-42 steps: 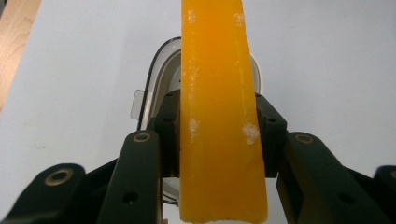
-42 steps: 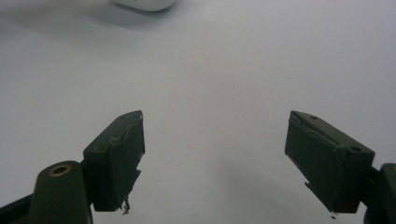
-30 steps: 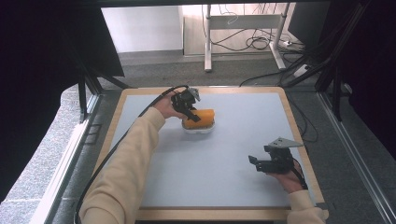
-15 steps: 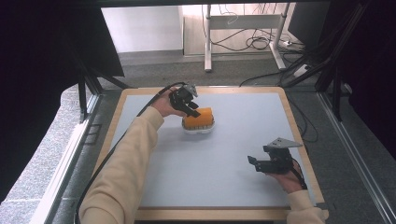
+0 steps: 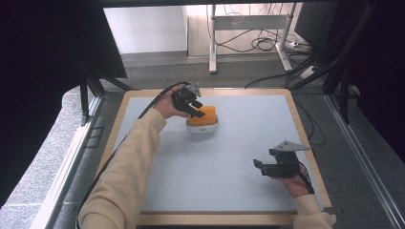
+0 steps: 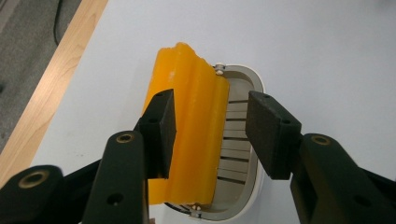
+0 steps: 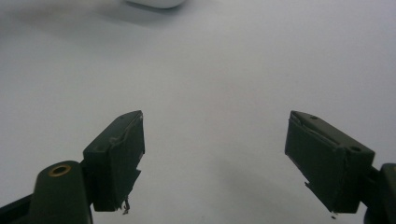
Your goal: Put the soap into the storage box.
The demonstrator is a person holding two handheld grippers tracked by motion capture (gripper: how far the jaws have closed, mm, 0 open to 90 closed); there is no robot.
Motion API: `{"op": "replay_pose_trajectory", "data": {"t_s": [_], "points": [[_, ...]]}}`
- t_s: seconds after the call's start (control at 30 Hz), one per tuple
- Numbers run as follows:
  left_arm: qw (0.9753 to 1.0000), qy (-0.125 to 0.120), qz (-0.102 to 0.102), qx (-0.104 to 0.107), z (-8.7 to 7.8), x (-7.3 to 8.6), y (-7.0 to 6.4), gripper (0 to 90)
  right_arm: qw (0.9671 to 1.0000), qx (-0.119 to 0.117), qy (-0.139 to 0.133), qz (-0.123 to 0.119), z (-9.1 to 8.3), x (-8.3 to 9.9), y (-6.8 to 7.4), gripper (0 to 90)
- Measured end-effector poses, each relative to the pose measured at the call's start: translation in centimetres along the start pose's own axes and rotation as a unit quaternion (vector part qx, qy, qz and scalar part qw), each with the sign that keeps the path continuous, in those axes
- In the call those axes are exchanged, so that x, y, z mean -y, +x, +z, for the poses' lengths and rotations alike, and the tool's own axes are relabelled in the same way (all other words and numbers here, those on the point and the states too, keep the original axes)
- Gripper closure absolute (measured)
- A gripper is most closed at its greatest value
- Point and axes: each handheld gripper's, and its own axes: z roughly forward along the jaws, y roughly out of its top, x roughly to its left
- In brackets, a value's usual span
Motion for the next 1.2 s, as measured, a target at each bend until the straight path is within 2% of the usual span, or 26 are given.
{"op": "replay_pose_trajectory", "data": {"t_s": [0.3, 0.53, 0.77, 0.83, 1.13, 1.2], "points": [[0.9997, -0.011, -0.01, 0.02, -0.6, 0.2, -0.7, 51.9, 1.0, 0.0, -0.003, 0.004, -0.1, 0.0, -0.2, 20.2], [0.9994, -0.012, -0.018, 0.025, -1.2, 0.8, -1.3, 49.5, 0.9999, 0.0, -0.007, 0.011, -0.3, 0.1, -0.4, 20.2], [0.9992, -0.016, -0.022, 0.027, -1.7, 1.0, -2.1, 44.7, 0.9999, 0.003, -0.005, 0.013, -0.4, 0.2, -0.5, 20.2], [0.9991, -0.016, -0.028, 0.027, -1.7, 1.1, -2.5, 44.5, 0.9999, 0.003, -0.004, 0.013, -0.4, 0.2, -0.5, 20.2], [0.9992, -0.013, -0.026, 0.029, -2.0, 1.4, -4.1, 42.9, 1.0, 0.005, -0.002, 0.008, -0.5, 0.3, -0.2, 20.2], [0.9992, -0.01, -0.029, 0.024, -2.1, 1.5, -4.5, 43.0, 0.9999, 0.006, -0.003, 0.009, -0.6, 0.3, -0.1, 20.2]]}}
